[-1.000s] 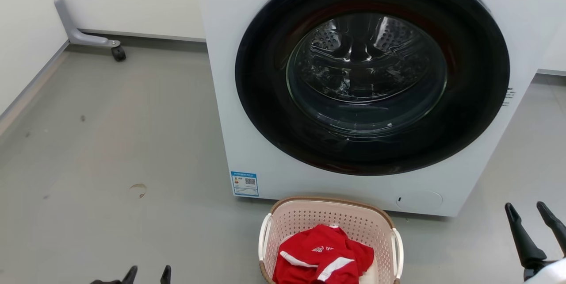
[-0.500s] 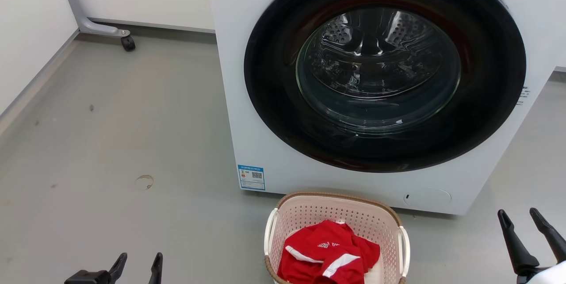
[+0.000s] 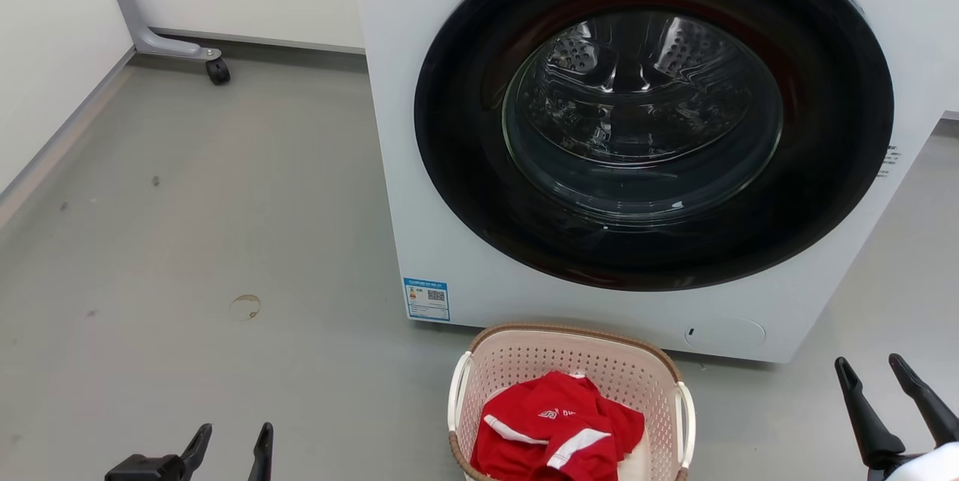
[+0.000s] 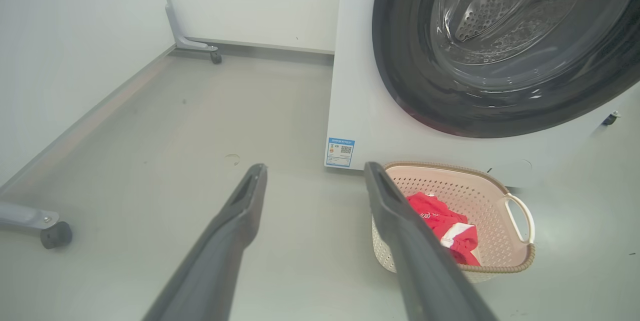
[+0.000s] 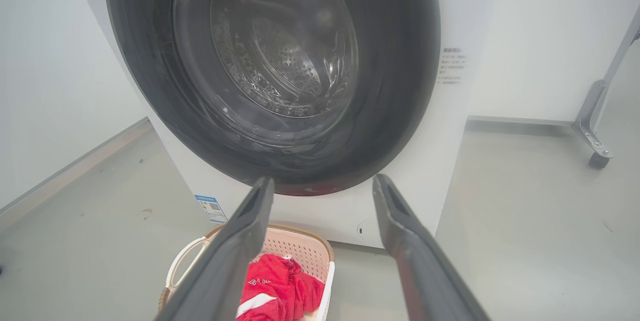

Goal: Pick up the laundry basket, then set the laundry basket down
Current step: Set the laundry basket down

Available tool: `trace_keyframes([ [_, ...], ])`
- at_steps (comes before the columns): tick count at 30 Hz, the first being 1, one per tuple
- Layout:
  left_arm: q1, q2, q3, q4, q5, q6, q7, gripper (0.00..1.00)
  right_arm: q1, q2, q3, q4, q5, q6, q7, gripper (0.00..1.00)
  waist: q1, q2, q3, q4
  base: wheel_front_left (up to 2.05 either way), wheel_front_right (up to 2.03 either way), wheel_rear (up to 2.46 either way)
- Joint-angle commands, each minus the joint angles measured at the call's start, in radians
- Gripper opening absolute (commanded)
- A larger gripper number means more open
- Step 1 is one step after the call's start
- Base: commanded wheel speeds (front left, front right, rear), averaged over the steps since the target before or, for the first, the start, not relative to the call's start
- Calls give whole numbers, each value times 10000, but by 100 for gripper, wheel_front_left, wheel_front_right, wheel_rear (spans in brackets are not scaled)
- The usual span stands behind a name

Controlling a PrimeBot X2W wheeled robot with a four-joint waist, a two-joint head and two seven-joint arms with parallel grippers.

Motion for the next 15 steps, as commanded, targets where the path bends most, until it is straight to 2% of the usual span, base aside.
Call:
trace_keyframes([
  [1,-338,194,380,-337,98,86,-38,100,-254,-320,154,-203,14,-27,8,100,1,-1,-1,-11,0,0,0],
  [15,-376,284,305,-458,82,110,36,100,-360,-312,265,-117,28,-27,-84,100,1,-1,24,-59,0,0,0],
])
